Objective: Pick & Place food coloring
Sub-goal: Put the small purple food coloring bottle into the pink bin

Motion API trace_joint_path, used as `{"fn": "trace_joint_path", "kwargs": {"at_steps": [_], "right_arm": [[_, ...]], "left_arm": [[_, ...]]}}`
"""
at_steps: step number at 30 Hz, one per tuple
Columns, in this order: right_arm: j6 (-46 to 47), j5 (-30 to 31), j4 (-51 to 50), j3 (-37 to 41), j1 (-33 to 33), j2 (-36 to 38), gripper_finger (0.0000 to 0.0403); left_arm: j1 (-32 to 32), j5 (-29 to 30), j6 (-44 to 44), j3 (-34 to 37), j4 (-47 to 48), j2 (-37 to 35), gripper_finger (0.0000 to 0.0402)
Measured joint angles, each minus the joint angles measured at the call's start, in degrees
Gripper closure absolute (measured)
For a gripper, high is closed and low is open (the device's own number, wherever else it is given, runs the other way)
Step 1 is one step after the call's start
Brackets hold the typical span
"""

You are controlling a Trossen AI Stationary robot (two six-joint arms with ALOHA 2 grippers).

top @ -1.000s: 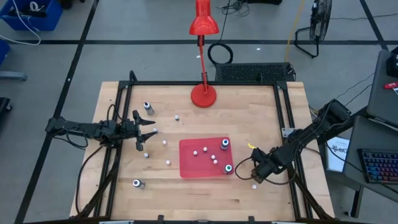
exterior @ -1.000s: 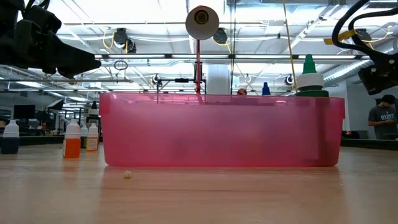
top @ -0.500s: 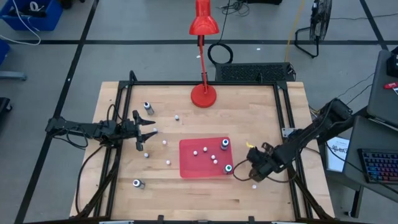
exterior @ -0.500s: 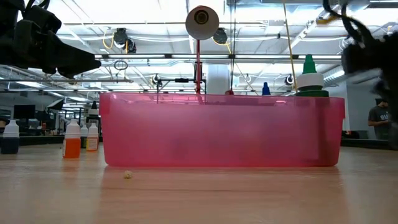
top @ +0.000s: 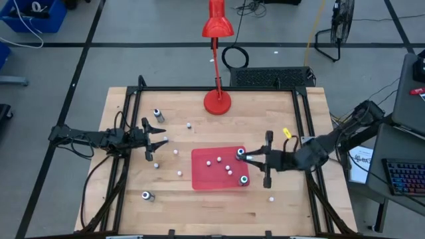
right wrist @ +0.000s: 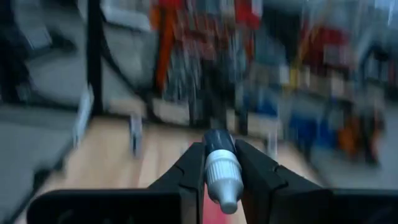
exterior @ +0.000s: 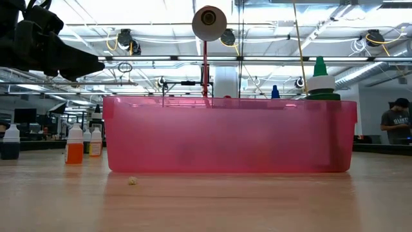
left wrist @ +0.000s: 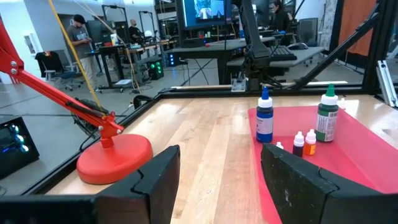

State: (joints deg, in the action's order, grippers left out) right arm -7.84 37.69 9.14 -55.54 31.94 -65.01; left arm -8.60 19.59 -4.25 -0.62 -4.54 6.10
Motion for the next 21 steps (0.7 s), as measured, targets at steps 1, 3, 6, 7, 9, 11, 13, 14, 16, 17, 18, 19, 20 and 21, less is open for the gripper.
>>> {"fn": "trace_joint_path", "kwargs": {"at_steps": [1,3,6,7,9,11,13,14,16,17,18,19,20,21], "right_arm": [[-3.24,-1.58,2.68,-1.12,-0.82,-0.32,0.0349],[-6.11,-3.29,1.0,-5.62,-3.3,-1.94,0.0349],[-5.4,-3.25,-10.44,-15.18,-7.21,-6.92,0.0349],[-4.29,-3.46,-14.9,-19.02,-8.46,-9.2,0.0349],[-2.21,-6.22,-23.51,-26.85,-11.15,-14.28,0.0349],[0.78,-10.81,-31.71,-35.07,-13.75,-19.66,0.0349],[4.05,-16.05,-39.56,-42.76,-16.42,-25.33,0.0349],[5.48,-18.17,-43.26,-46.23,-17.68,-28.02,0.0349],[7.72,-21.54,-50.4,-51.76,-19.72,-33.21,0.0349],[8.43,-22.68,-53.27,-53.86,-20.55,-35.8,0.0349],[8.86,-23.02,-55.72,-55.45,-21.19,-38.04,0.0349],[8.92,-23.11,-58.01,-56.45,-21.66,-40.11,0.0349],[8.86,-23.82,-60.08,-57.1,-21.9,-42.04,0.0349],[8.86,-24.5,-61.59,-57.48,-21.96,-43.88,0.0349]], "left_arm": [[-0.02,0.0,0.0,0.0,-0.01,0.01,0.0176],[0.0,0.0,0.0,0.0,0.0,0.0,0.0176],[0.0,-0.02,0.0,0.0,0.01,0.01,0.0176],[0.0,0.0,0.0,-0.02,-0.02,-0.01,0.0176],[-0.01,0.0,0.0,-0.01,-0.02,0.0,0.0176],[0.0,0.0,0.0,0.0,0.0,-0.01,0.0176],[-0.01,0.0,0.0,-0.02,-0.01,-0.01,0.0176],[0.0,0.0,0.0,-0.01,-0.01,0.0,0.0176],[-0.02,0.0,0.0,-0.02,-0.02,-0.02,0.0176],[0.0,0.0,0.0,0.0,-0.01,0.01,0.0176],[-0.02,0.0,0.0,0.0,-0.02,-0.02,0.0176],[0.0,0.0,0.0,0.0,-0.01,-0.02,0.0176],[-0.01,0.0,0.0,0.0,-0.02,-0.02,0.0176],[0.0,0.0,0.0,0.0,-0.02,0.0,0.0176]]}}
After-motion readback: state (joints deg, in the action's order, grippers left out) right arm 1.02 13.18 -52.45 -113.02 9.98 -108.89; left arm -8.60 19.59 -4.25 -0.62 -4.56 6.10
